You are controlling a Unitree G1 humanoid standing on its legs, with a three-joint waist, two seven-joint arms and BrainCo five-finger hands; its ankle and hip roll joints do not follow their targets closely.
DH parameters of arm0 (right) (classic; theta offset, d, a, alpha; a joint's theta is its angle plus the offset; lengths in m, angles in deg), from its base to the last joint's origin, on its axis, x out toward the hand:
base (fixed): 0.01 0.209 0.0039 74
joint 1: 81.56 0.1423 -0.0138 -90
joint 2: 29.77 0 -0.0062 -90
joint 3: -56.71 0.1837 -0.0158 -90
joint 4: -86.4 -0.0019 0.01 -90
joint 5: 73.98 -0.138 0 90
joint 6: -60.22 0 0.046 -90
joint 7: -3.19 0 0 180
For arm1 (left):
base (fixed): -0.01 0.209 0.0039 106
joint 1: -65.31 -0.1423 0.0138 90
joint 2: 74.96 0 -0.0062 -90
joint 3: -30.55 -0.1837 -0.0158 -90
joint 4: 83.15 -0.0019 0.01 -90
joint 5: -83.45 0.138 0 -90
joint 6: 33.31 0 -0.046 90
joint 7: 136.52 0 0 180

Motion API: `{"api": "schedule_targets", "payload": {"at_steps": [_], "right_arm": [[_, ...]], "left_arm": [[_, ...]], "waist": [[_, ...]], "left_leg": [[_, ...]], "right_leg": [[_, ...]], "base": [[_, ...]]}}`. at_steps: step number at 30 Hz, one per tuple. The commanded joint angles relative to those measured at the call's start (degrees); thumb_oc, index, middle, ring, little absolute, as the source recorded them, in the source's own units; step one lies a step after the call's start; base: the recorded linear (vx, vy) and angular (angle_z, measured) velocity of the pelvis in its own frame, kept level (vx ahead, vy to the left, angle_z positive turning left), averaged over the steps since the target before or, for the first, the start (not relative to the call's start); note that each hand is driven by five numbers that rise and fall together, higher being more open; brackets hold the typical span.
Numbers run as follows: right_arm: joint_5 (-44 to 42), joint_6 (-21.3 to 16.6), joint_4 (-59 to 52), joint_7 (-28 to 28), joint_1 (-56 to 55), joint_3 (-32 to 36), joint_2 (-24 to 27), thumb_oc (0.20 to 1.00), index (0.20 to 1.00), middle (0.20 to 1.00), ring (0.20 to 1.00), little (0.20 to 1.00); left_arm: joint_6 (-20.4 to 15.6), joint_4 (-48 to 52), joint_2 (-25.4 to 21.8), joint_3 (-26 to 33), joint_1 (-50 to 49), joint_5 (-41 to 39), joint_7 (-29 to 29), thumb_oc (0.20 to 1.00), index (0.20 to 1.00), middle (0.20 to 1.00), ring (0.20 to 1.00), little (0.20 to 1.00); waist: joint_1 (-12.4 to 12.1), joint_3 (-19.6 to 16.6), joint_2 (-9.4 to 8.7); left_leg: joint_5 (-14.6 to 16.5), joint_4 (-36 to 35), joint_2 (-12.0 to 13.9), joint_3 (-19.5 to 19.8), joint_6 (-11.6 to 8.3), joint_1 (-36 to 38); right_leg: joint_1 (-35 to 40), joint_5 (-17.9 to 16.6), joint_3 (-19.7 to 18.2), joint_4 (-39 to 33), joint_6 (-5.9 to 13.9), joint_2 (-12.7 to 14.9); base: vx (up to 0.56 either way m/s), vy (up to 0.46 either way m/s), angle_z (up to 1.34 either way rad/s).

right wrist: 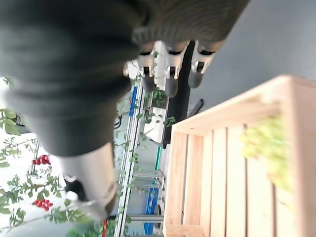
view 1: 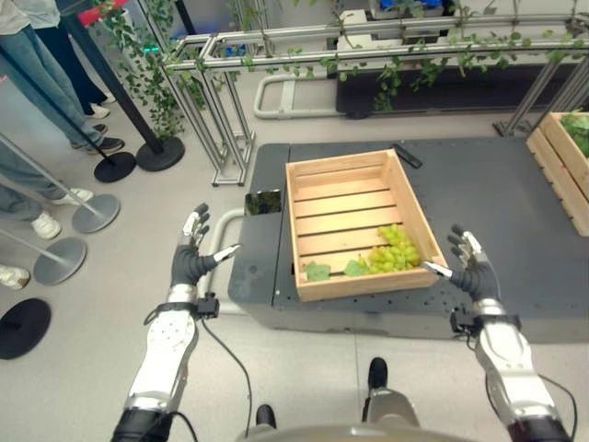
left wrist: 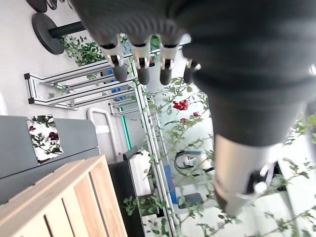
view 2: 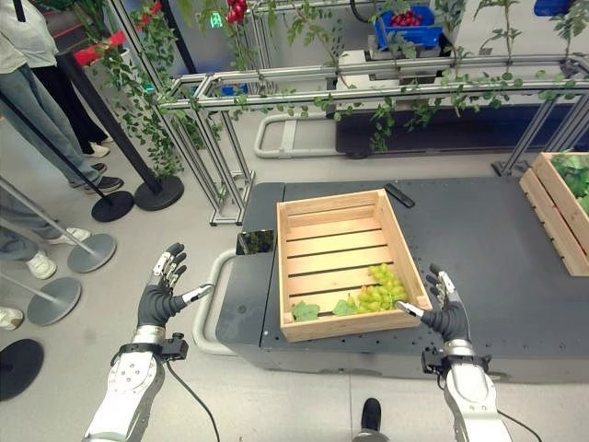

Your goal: Pick up the fruits from the basket on one side to the basket on the other side

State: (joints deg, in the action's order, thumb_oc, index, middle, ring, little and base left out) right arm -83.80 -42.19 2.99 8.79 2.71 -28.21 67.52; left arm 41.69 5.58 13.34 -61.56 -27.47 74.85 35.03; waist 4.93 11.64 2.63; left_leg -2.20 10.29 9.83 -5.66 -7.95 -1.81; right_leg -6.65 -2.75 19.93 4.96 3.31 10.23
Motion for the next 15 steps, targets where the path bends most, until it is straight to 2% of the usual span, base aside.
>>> {"api": "schedule_targets", "payload": {"at_steps": [1, 3, 4, 5, 6, 7, 8, 9, 10, 11, 12, 13, 14, 15], "right_arm": [[-2.02, -3.97, -5.18, 0.43, 2.27, 1.67, -0.04, 1.000, 1.000, 1.000, 1.000, 1.000], [-1.81, -3.73, -4.97, 1.30, 1.90, 2.21, 0.09, 1.000, 1.000, 1.000, 1.000, 1.000], [-1.73, -3.56, -4.83, 1.56, 1.78, 2.42, 0.12, 1.000, 1.000, 1.000, 1.000, 1.000], [-1.60, -3.74, -4.53, 1.88, 1.75, 2.28, 0.10, 1.000, 1.000, 1.000, 1.000, 1.000], [-1.08, -3.74, -3.87, 2.12, 1.85, 1.89, 0.26, 1.000, 1.000, 1.000, 1.000, 1.000], [-1.05, -3.76, -3.84, 2.15, 1.84, 1.86, 0.28, 1.000, 1.000, 1.000, 1.000, 1.000], [-0.71, -3.46, -4.08, 1.67, 1.95, 1.39, 0.28, 1.000, 1.000, 1.000, 1.000, 1.000], [-0.09, -3.40, -4.14, 2.16, 1.79, 1.40, 0.16, 1.000, 1.000, 1.000, 1.000, 1.000], [0.29, -3.05, -4.74, 1.67, 1.94, 1.19, 0.19, 1.000, 1.000, 1.000, 1.000, 1.000], [-0.04, -3.14, -5.09, 0.68, 2.75, 0.52, -0.32, 1.000, 1.000, 1.000, 1.000, 1.000], [-0.04, -3.11, -5.11, 0.66, 2.80, 0.48, -0.33, 1.000, 1.000, 1.000, 1.000, 1.000], [-0.42, -3.05, -5.64, 0.52, 3.87, -0.15, -1.14, 1.000, 1.000, 1.000, 1.000, 1.000], [-0.40, -3.03, -5.64, 0.54, 3.95, -0.18, -1.18, 1.000, 1.000, 1.000, 1.000, 1.000], [-0.61, -3.22, -6.10, 0.46, 4.60, -0.81, -1.81, 1.000, 1.000, 1.000, 1.000, 1.000]], "left_arm": [[-3.04, 4.63, -3.99, 2.09, 2.52, -1.09, -0.18, 1.000, 1.000, 1.000, 1.000, 1.000], [-2.57, 4.73, -3.82, 1.84, 2.63, -1.14, 0.02, 1.000, 1.000, 1.000, 1.000, 1.000], [-2.38, 4.59, -3.65, 1.58, 2.40, -1.13, 0.23, 1.000, 1.000, 1.000, 1.000, 1.000], [-2.46, 4.42, -3.65, 1.54, 2.10, -0.78, 0.08, 1.000, 1.000, 1.000, 1.000, 1.000], [-2.36, 4.34, -3.74, 1.58, 1.74, -0.13, -0.21, 1.000, 1.000, 1.000, 1.000, 1.000], [-2.37, 4.34, -3.71, 1.57, 1.71, -0.09, -0.25, 1.000, 1.000, 1.000, 1.000, 1.000], [-2.31, 4.45, -3.88, 1.73, 1.41, 0.29, -0.27, 1.000, 1.000, 1.000, 1.000, 1.000], [-2.07, 4.69, -4.05, 1.73, 1.52, 0.97, -0.58, 1.000, 1.000, 1.000, 1.000, 1.000], [-2.10, 4.88, -4.19, 1.90, 1.18, 0.87, -0.36, 1.000, 1.000, 1.000, 1.000, 1.000], [-2.18, 5.04, -4.77, 2.02, 1.13, 1.84, -0.39, 1.000, 1.000, 1.000, 1.000, 1.000], [-2.20, 5.03, -4.77, 2.08, 1.15, 1.86, -0.40, 1.000, 1.000, 1.000, 1.000, 1.000], [-2.45, 5.17, -5.83, 1.71, 1.90, 1.90, -1.16, 1.000, 1.000, 1.000, 1.000, 1.000], [-2.49, 5.10, -5.88, 1.74, 1.98, 1.90, -1.19, 1.000, 1.000, 1.000, 1.000, 1.000], [-2.58, 5.37, -6.54, 1.87, 2.52, 2.42, -1.92, 1.000, 1.000, 1.000, 1.000, 1.000]], "waist": [[-0.26, 1.05, -4.05], [-0.93, 1.16, -3.66], [-1.47, 0.90, -3.51], [-2.04, 0.79, -3.01], [-2.67, 0.33, -2.49], [-2.69, 0.30, -2.51], [-2.68, 0.23, -2.49], [-2.48, 0.42, -2.40], [-2.32, 0.45, -2.35], [-2.06, 0.45, -1.97], [-2.21, 0.40, -2.07], [-1.19, 1.08, -1.97], [-1.40, 1.01, -2.09], [-2.18, 0.90, -1.69]], "left_leg": [[-0.14, 17.13, -3.49, -1.00, -2.07, -0.07], [0.38, 11.08, -0.93, -4.28, -0.70, -2.39], [1.67, 7.42, -1.06, -4.92, 0.26, -3.23], [1.64, 2.19, -1.42, -4.92, 0.59, -4.62], [-1.85, -4.71, -0.97, -4.19, 0.42, -5.28], [-2.20, -5.33, -1.03, -4.26, 0.38, -4.96], [-0.69, -5.09, -1.66, -3.64, 0.86, -3.17], [-2.01, -5.24, -1.48, -3.83, 0.47, -3.07], [-0.86, -6.40, -1.98, -3.67, 1.14, -2.20], [0.80, -8.05, -2.73, -3.94, 2.68, 0.04], [0.82, -8.13, -2.83, -4.18, 2.77, 0.04], [1.11, -8.22, -2.71, -4.37, 3.69, 0.39], [1.10, -8.27, -2.77, -4.64, 3.72, 0.33], [0.90, -8.49, -1.37, -5.76, 3.28, 0.46]], "right_leg": [[2.85, 3.76, 0.69, -2.20, 1.10, 0.29], [5.16, 5.34, 1.95, -3.15, 1.01, -0.84], [6.41, 5.78, 2.21, -3.85, 1.40, -1.07], [7.37, 6.42, 2.08, -4.29, 1.92, -1.72], [8.14, 6.58, 1.60, -4.68, 2.75, -2.23], [8.15, 6.59, 1.57, -4.68, 2.75, -2.22], [8.07, 6.73, 1.02, -3.81, 3.03, -2.06], [7.83, 6.12, 1.33, -3.31, 3.16, -1.86], [7.35, 5.82, 1.22, -2.54, 3.40, -1.58], [4.60, 5.51, 0.04, 3.26, 4.44, -0.88], [4.05, 5.86, -0.26, 4.07, 4.52, -0.65], [0.41, 6.18, -5.28, 10.15, 6.23, -0.13], [0.00, 6.28, -5.60, 10.51, 6.25, -0.06], [-0.23, 5.06, -3.53, 10.47, 6.82, 4.04]], "base": [[0.09, -0.180, 0.51], [0.19, -0.181, 0.44], [0.26, -0.068, 0.08], [0.32, 0.012, 0.15], [0.23, 0.030, 0.22], [0.20, 0.032, -0.05], [0.08, 0.008, -0.27], [0.10, 0.052, -0.56], [0.07, 0.136, -0.66], [0.06, 0.133, -0.71], [0.01, 0.114, -0.54], [-0.03, 0.029, -0.28], [-0.08, -0.031, -0.25], [-0.07, -0.131, -0.23]]}}
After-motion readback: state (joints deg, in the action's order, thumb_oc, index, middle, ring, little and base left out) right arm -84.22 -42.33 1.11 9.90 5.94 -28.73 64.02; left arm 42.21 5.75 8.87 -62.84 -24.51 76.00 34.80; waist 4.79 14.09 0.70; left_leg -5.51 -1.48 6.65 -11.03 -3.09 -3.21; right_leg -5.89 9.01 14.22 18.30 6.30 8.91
